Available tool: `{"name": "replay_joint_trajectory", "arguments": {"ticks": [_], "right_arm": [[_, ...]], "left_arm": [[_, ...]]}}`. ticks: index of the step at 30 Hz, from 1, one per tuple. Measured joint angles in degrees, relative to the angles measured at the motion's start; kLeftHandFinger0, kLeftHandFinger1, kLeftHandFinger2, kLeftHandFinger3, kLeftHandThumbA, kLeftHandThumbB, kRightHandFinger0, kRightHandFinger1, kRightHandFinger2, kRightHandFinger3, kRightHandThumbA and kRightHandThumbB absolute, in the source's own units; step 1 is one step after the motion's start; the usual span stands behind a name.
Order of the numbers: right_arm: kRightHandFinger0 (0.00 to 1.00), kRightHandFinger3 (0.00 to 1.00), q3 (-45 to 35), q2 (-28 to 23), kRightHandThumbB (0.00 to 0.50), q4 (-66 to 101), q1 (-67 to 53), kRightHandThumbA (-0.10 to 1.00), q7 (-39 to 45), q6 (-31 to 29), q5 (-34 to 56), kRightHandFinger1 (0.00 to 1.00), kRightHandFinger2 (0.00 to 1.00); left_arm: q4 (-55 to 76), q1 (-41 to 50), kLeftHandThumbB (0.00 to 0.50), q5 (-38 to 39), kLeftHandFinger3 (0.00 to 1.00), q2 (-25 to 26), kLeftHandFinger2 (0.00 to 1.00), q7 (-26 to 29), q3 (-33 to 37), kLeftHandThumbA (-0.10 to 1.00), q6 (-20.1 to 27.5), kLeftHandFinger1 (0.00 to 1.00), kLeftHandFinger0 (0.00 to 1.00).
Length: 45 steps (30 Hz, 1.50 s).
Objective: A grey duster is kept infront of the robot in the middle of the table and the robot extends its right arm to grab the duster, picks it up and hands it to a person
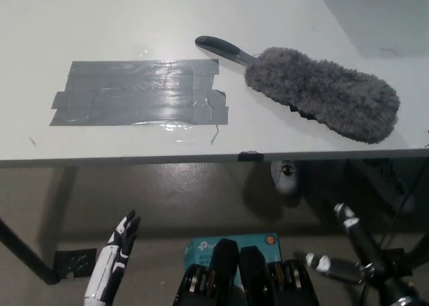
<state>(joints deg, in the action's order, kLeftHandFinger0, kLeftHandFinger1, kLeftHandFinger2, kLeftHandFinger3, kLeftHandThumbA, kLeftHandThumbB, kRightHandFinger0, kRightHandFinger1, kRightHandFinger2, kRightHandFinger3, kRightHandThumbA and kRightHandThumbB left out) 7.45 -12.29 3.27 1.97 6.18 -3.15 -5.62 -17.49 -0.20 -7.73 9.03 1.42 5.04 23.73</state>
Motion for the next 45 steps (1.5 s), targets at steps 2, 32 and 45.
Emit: {"name": "replay_joint_trajectory", "arguments": {"ticks": [2,32,45], "right_arm": [[1.0,1.0,-1.5,-0.2,0.323,4.0,0.8,1.0,-0.1,0.3,-0.1,1.0,1.0],[1.0,1.0,10.2,-10.4,0.43,-34.6,53.7,1.0,8.8,22.6,-10.0,1.0,1.0],[1.0,1.0,21.1,-4.3,0.498,-64.2,67.2,1.0,12.5,22.6,-15.3,1.0,1.0]], "left_arm": [[0.0,-0.1,0.41,-0.1,1.0,0.0,1.0,0.2,0.0,1.0,0.1,1.0,1.0],[-0.7,-0.9,0.406,-0.8,1.0,0.1,1.0,0.4,0.2,1.0,1.0,1.0,1.0],[-0.7,-1.1,0.405,-1.1,1.0,0.2,1.0,0.5,0.2,1.0,1.1,1.0,1.0]]}}
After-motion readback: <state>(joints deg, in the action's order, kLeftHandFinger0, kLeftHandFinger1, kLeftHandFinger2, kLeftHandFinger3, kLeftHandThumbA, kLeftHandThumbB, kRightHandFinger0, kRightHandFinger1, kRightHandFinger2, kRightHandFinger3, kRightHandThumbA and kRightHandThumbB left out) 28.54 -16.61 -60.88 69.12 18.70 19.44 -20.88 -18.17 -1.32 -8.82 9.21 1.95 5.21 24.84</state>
